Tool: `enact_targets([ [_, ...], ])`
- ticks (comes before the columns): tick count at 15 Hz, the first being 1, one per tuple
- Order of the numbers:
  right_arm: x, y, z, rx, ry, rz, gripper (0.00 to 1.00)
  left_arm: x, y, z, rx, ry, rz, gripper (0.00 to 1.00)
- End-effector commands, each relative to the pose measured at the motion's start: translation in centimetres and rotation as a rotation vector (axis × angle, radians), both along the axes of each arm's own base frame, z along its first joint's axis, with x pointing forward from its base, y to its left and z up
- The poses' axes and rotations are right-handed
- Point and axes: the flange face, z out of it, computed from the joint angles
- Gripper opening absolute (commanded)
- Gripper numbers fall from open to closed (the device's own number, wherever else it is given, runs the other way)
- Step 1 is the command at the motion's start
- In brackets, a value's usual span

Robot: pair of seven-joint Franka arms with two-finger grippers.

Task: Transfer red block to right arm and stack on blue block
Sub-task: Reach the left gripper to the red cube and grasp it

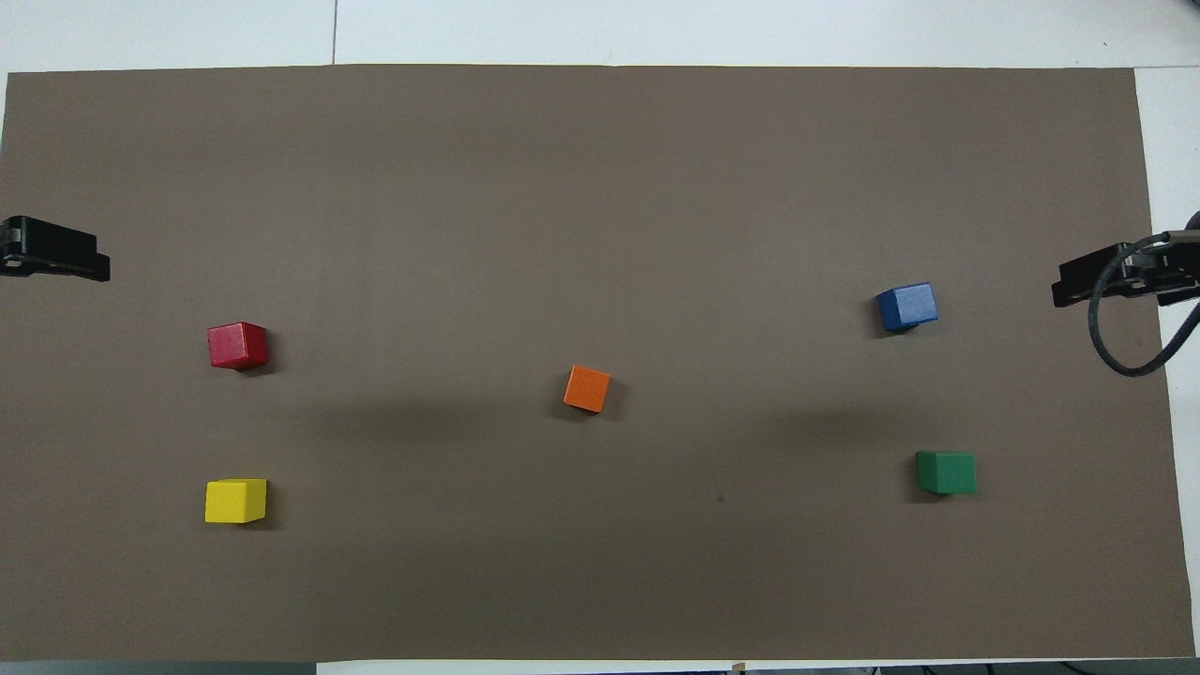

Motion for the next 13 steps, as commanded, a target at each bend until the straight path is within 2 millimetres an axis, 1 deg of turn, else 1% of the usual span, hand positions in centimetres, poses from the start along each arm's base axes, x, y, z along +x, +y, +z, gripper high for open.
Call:
enact_targets([
  [1,-0.1,-0.2,0.0,0.002,0.002,0.003,1.0,0.9,0.3,-4.9,-0.002,0.028,-0.014,1.0],
  [2,-0.1,-0.2,0.0,0.002,0.002,0.009,1.0,1.5,0.4,-6.8,-0.003,0.042,-0.011,1.0],
  [3,-0.1,-0.3,-0.1,0.003,0.004,0.017,1.0,1.7,0.9,-8.5,-0.003,0.042,0.006,1.0],
  [5,-0.2,-0.2,-0.5,0.005,0.011,0.015,1.0,1.8,1.7,-12.0,-0.002,0.032,0.023,1.0],
  [6,-0.3,-0.2,-0.6,0.006,0.008,0.011,1.0,1.7,1.8,-14.0,-0.001,0.02,0.023,1.0],
  [7,-0.3,-0.2,-0.9,0.005,-0.002,0.011,1.0,1.4,2.7,-15.8,0.001,0.01,0.039,1.0],
  [8,-0.2,-0.2,-1.1,0.005,-0.012,0.014,1.0,1.0,3.0,-17.3,0.002,0.018,0.046,1.0],
  [10,-0.6,-0.4,-1.3,0.008,0.002,0.017,1.0,0.8,3.3,-19.2,0.002,0.017,0.052,1.0],
  [11,-1.4,-0.3,-1.9,0.023,0.013,0.022,1.0,0.6,3.2,-20.0,0.003,0.009,0.052,1.0],
  [12,-1.5,-0.5,-2.4,0.048,0.001,0.017,1.0,0.2,3.2,-21.1,0.002,0.016,0.052,1.0],
  [13,-0.9,-0.5,-2.3,0.061,-0.048,0.013,1.0,-0.3,3.2,-22.4,0.001,0.023,0.053,1.0],
])
